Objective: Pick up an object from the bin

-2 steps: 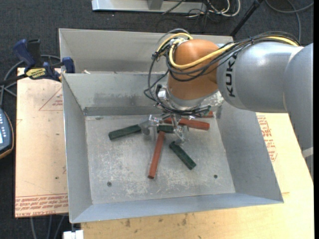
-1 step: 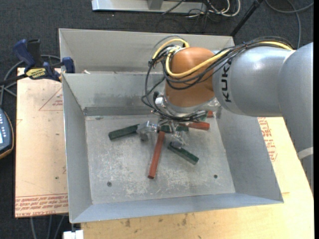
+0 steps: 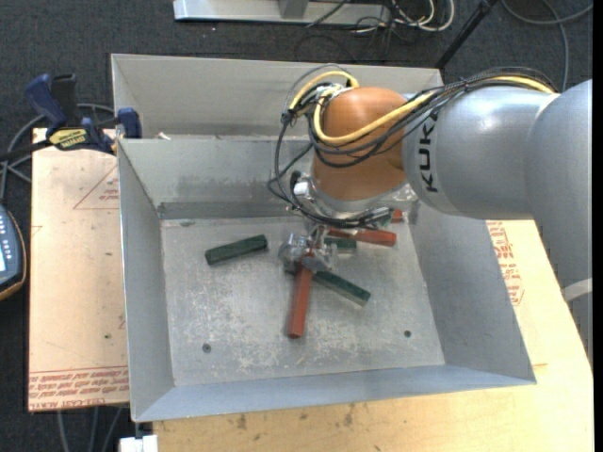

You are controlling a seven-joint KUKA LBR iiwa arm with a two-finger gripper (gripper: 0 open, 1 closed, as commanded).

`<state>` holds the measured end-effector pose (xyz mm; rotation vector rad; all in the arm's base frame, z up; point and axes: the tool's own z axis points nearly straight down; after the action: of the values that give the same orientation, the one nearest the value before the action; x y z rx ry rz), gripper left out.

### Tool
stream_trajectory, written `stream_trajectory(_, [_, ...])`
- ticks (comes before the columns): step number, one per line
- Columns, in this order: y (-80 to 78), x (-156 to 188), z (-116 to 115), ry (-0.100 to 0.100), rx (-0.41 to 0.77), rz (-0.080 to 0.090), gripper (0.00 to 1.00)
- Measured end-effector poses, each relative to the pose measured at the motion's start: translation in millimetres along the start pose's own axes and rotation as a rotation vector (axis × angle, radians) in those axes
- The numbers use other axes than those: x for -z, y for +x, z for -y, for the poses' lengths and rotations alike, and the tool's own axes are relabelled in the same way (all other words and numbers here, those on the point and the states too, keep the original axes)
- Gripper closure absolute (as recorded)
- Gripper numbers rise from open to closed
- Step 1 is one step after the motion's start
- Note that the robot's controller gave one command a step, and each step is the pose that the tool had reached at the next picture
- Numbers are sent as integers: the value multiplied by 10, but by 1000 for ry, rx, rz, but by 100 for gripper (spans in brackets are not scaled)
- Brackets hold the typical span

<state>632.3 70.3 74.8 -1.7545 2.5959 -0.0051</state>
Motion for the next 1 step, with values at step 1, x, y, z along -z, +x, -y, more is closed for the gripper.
stream_trajectory(1, [565, -12, 164, -1, 510, 2, 100])
